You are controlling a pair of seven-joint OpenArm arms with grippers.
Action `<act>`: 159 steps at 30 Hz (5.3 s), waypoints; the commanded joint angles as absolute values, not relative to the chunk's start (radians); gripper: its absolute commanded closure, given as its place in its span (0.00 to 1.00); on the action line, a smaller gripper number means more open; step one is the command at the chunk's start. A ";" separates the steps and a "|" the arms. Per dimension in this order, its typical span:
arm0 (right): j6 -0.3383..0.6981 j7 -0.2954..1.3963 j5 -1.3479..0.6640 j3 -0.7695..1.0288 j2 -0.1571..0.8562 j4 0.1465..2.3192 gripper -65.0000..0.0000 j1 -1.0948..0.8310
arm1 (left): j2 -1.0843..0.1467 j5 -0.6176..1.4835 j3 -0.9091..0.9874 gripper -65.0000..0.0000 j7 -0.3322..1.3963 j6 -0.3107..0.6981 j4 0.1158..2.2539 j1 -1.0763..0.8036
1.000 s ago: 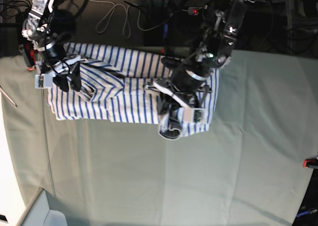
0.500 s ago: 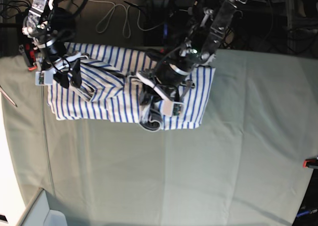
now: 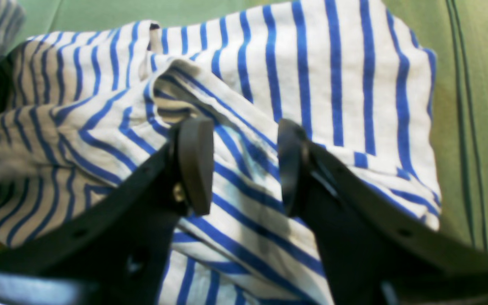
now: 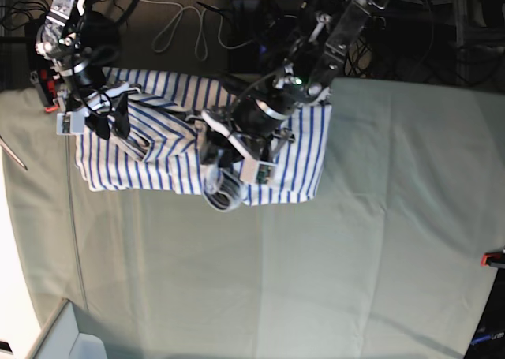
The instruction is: Layout the t-shirt on the table in an organized manner, then fold the t-shirt properly
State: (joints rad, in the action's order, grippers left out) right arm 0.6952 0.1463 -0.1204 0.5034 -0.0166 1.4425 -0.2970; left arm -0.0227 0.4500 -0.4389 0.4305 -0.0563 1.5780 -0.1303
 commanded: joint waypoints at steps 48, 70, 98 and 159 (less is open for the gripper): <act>0.611 0.318 -0.140 0.648 0.036 1.360 0.40 -0.194 | -0.154 0.458 0.091 0.52 0.406 -0.044 1.724 -0.249; 0.613 0.318 -0.140 0.516 0.051 1.267 1.00 -0.191 | -0.154 0.458 0.150 0.52 0.407 -0.044 1.738 -0.259; 0.611 0.317 -0.140 0.180 -0.062 1.900 1.00 -0.397 | -0.160 0.458 0.355 0.52 0.407 -0.044 1.739 -0.272; 0.476 0.318 -0.140 -0.414 -0.105 1.400 0.65 -0.031 | -0.162 0.458 0.447 0.52 0.406 -0.042 1.784 -0.443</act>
